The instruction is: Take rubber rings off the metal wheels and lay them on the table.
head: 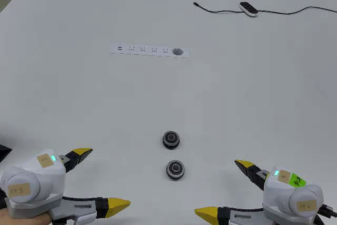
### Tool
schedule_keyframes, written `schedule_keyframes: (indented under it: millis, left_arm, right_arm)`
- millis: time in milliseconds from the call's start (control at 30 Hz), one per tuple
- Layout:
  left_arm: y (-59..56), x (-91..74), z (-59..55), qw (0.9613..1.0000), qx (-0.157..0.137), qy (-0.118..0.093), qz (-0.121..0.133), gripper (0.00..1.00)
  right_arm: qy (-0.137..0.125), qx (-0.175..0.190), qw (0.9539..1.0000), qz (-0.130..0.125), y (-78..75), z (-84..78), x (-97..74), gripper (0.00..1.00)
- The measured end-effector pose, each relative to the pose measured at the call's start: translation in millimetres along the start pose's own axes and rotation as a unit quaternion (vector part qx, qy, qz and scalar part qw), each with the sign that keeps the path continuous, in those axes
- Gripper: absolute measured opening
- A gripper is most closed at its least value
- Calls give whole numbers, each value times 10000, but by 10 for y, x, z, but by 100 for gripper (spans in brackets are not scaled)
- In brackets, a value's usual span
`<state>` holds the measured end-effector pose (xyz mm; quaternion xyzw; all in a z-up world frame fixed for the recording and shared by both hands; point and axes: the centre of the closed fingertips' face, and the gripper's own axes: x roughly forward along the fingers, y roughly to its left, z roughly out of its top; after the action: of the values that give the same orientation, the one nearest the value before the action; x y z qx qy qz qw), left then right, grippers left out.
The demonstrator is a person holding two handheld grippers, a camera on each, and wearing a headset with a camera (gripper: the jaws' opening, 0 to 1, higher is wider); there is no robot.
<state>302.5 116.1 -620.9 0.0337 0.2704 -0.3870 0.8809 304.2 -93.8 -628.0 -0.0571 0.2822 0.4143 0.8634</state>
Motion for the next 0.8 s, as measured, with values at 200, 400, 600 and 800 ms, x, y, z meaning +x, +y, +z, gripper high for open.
schedule_keyframes:
  millis: [200,400,600,800]
  left_arm:
    - [6,-2,-11,10000,-11,28,-12,96]
    - [5,-3,-14,10000,5,34,-11,96]
    - [-1,4,-31,10000,3,75,-19,95]
    - [-11,7,-42,9999,-3,104,-39,94]
  right_arm:
    - [-4,28,10000,-20,-12,-2,1,100]
    - [7,31,10000,-7,-6,-5,4,100]
    - [6,51,10000,17,18,-7,7,100]
    - [10,66,10000,46,28,-10,25,100]
